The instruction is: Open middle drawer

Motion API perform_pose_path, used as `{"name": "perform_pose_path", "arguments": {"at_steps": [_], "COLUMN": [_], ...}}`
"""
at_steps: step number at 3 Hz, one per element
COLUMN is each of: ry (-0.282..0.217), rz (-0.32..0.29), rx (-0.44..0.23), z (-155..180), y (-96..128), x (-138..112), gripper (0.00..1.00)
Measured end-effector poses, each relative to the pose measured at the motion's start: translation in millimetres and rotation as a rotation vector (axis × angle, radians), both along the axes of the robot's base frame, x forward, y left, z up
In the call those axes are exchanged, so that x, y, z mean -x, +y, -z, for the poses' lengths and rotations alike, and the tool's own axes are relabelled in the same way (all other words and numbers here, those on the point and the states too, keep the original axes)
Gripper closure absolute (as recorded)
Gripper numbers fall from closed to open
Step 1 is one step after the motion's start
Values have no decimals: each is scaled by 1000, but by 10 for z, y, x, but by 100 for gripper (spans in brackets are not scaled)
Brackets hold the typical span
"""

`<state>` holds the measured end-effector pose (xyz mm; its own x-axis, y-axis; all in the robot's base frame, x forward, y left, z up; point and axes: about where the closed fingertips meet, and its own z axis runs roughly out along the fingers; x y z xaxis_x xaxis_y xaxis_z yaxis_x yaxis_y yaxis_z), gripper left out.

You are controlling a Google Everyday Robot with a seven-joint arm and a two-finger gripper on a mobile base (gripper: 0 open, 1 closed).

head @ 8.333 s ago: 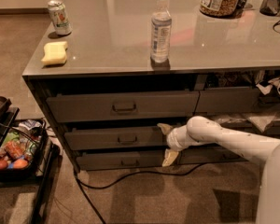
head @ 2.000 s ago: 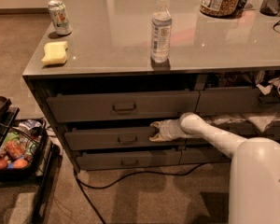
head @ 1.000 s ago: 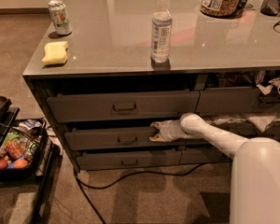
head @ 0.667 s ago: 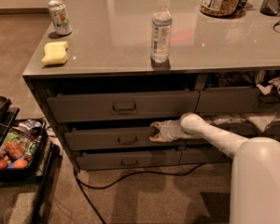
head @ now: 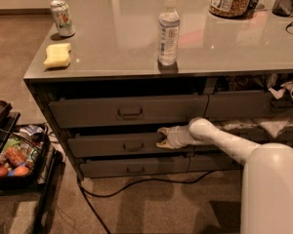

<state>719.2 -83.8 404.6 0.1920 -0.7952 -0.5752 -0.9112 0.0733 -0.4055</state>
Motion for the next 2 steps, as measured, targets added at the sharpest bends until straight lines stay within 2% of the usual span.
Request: {"name": "perform_pose_path", "arguments": {"at_steps": [2], "ry": [57], "rz": [19], "rx": [-16], "z": [-48], "y": [-69], "x": [130], "gripper": [100]}}
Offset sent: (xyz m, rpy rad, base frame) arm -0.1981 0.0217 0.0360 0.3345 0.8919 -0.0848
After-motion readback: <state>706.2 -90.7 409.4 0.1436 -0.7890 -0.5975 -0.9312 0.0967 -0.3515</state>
